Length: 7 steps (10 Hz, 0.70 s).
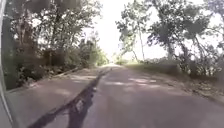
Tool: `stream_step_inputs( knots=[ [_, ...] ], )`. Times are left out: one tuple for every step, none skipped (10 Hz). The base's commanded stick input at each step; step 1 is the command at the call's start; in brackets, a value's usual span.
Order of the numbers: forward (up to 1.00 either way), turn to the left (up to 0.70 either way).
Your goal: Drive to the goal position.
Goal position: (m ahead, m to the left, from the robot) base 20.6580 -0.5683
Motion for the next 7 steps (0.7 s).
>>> stream_step_inputs(
  knots=[
    [0.70,0.00],
    [0.70,0.00],
    [0.70,0.00],
    [0.70,0.00],
    [0.70,0.00],
    [0.70,0.02],
    [0.70,0.03]
  ],
)
